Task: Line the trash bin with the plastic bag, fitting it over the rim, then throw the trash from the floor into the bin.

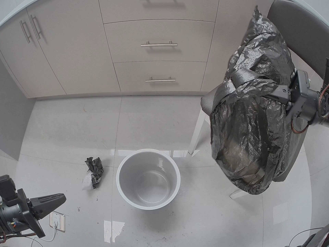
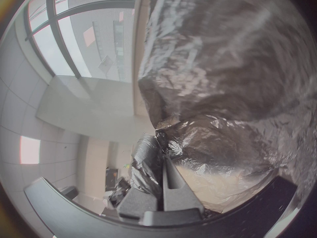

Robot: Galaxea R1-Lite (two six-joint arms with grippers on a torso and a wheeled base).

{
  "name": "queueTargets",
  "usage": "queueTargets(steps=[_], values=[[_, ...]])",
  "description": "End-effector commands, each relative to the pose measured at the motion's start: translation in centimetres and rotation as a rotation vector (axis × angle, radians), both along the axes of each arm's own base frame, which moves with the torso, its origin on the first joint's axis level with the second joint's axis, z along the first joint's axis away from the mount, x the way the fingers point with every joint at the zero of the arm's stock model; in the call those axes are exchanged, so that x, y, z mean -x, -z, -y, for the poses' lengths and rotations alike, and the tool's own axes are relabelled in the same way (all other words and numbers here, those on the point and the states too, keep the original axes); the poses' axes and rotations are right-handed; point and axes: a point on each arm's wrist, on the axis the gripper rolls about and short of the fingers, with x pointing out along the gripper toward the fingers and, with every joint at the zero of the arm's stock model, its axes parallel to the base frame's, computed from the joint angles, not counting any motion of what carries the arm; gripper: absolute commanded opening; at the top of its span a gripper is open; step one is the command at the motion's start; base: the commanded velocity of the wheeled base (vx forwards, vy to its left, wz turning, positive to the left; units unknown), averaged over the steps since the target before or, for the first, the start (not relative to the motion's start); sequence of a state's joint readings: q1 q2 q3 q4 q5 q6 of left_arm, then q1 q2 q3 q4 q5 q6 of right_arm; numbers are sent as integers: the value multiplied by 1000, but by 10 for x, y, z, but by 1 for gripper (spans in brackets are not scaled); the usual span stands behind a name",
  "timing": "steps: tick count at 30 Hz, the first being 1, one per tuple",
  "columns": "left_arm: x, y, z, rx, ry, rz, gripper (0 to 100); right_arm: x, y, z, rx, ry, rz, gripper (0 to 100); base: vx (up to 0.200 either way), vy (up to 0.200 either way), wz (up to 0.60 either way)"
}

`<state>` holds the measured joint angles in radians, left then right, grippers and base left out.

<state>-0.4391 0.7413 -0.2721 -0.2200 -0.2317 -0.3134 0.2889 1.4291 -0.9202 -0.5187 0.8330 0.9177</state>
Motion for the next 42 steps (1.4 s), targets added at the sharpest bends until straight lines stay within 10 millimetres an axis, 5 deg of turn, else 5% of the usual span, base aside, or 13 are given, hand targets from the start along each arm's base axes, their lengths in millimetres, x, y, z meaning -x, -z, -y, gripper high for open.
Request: queueTargets(steps=[1,10,26,27,35,42], values=[[-40,-7,29,80,55,-114,0,55,-25,-12,-57,-149,74,0,0,0,0],[-87,-3,84,56,-106,19,0,58,-47,-15,-49,-163,57,0,0,0,0],[-100,-20,121,14,-91,154,0,50,-90,-35,14,-185,118,0,0,0,0],[-100,-19,123,9,-86,152,100,50,-91,-36,14,-188,121,0,0,0,0],[-74,-11,153,28,92,152,100,41,-101,-62,23,-68,106,0,0,0,0],[-79,7,171,39,112,148,100,38,-111,-75,49,-52,118,0,0,0,0]])
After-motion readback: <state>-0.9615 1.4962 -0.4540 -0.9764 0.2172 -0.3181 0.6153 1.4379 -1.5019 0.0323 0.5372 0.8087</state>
